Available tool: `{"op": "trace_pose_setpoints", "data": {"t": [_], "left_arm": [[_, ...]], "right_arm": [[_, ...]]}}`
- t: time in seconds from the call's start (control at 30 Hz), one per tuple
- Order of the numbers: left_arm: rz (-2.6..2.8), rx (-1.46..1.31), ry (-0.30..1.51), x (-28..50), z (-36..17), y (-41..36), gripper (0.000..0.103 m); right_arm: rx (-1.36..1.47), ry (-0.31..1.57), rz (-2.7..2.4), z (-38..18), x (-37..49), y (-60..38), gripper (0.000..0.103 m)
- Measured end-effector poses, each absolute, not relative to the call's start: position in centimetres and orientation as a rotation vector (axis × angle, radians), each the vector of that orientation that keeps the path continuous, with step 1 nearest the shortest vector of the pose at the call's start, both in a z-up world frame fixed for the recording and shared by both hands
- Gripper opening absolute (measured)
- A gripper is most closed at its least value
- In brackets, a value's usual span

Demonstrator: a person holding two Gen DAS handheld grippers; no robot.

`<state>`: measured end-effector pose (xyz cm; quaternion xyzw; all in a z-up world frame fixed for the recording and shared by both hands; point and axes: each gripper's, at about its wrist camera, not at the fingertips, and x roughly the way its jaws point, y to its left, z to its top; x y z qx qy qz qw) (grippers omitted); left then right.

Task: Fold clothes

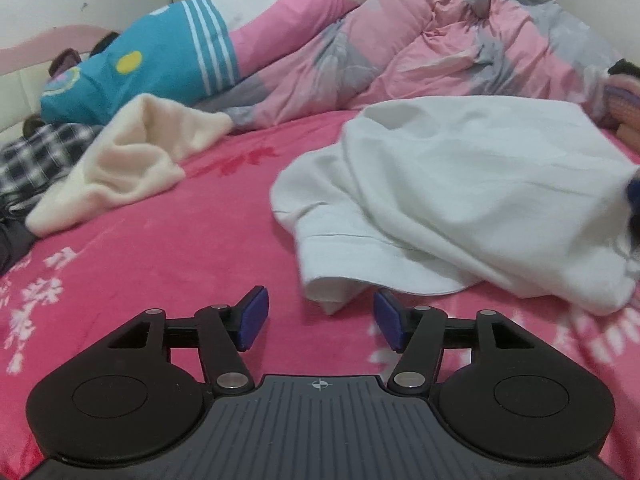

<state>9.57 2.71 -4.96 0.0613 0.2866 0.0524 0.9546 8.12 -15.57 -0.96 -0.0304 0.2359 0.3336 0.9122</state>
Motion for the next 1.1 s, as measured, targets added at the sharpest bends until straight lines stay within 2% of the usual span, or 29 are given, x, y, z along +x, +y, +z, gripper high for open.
{"op": "trace_pose_setpoints", "data": {"t": [0.1, 0.17, 0.23, 0.3, 0.37, 0.43, 0.5, 0.53, 0.6, 0.63, 0.77, 0.9, 0.97, 1.0, 1.03, 1.1], "left_arm": [[0.103, 0.148, 0.578, 9.6, -5.3, 2.9, 0.064], [0.098, 0.163, 0.572, 9.7, -5.5, 2.8, 0.067], [0.087, 0.174, 0.581, 10.2, -5.6, 2.7, 0.067], [0.077, 0.170, 0.585, 10.9, -5.5, 2.8, 0.067], [0.075, 0.164, 0.575, 11.5, -5.4, 2.9, 0.066], [0.079, 0.159, 0.557, 12.1, -5.2, 2.9, 0.055], [0.078, 0.148, 0.542, 12.5, -5.1, 3.0, 0.038], [0.076, 0.141, 0.537, 12.7, -5.0, 3.1, 0.032], [0.069, 0.126, 0.516, 12.8, -4.6, 3.2, 0.014], [0.065, 0.118, 0.502, 12.7, -4.4, 3.3, 0.012], [0.025, 0.076, 0.435, 11.6, -3.0, 3.3, 0.010], [-0.014, 0.094, 0.402, 11.0, -2.2, 2.2, 0.009], [-0.030, 0.104, 0.397, 10.9, -2.1, 1.6, 0.008], [-0.037, 0.106, 0.396, 10.8, -2.0, 1.4, 0.008], [-0.045, 0.109, 0.394, 10.7, -1.9, 1.2, 0.008], [-0.057, 0.113, 0.386, 10.5, -1.6, 0.9, 0.007]], "right_arm": [[-0.270, 0.488, 0.652, -2.7, 7.9, -12.4, 0.070], [-0.408, 0.488, 0.626, -3.9, 7.8, -10.4, 0.064], [-0.454, 0.503, 0.590, -4.4, 8.4, -9.8, 0.029], [-0.443, 0.521, 0.557, -4.5, 9.4, -9.9, 0.011], [-0.356, 0.511, 0.525, -3.4, 10.3, -11.2, 0.007], [-0.283, 0.476, 0.474, -1.9, 11.2, -12.9, 0.005], [-0.223, 0.439, 0.420, -0.5, 11.9, -14.6, 0.005], [-0.192, 0.419, 0.390, 0.3, 12.4, -15.6, 0.004], [-0.128, 0.387, 0.322, 2.0, 14.0, -18.1, 0.004], [-0.092, 0.372, 0.285, 2.9, 14.9, -19.6, 0.004], [0.115, 0.392, 0.171, 4.6, 18.7, -26.0, 0.004], [0.182, 0.515, 0.118, 3.1, 21.5, -29.9, 0.007], [0.179, 0.566, 0.080, 2.0, 21.6, -30.5, 0.023], [0.178, 0.585, 0.058, 1.5, 21.5, -30.8, 0.040], [0.172, 0.568, 0.055, 1.3, 20.7, -30.8, 0.051], [0.155, 0.483, 0.074, 1.6, 18.0, -30.2, 0.058]]}}
